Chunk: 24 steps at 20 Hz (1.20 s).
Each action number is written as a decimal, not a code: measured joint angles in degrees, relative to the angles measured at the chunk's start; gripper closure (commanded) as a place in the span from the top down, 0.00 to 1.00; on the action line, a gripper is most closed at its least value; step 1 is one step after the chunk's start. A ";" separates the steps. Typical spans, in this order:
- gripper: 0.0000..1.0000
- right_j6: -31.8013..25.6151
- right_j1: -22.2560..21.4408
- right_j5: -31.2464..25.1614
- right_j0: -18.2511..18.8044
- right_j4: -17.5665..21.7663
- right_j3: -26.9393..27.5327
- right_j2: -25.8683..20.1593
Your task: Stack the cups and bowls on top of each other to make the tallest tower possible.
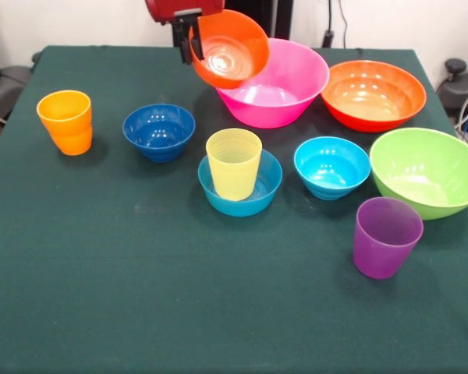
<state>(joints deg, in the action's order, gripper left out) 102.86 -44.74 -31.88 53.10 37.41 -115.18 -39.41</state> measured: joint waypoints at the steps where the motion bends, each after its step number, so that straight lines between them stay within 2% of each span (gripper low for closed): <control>1: 0.00 0.00 0.01 0.00 -0.10 -0.31 -0.01 0.07; 14: 0.00 0.00 -1.38 -0.95 -1.52 -4.52 0.72 0.91; 24: 0.00 0.00 -1.75 -4.38 -5.67 -6.40 5.36 1.41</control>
<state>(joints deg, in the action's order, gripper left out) 102.86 -46.49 -36.26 47.43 31.01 -109.82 -38.00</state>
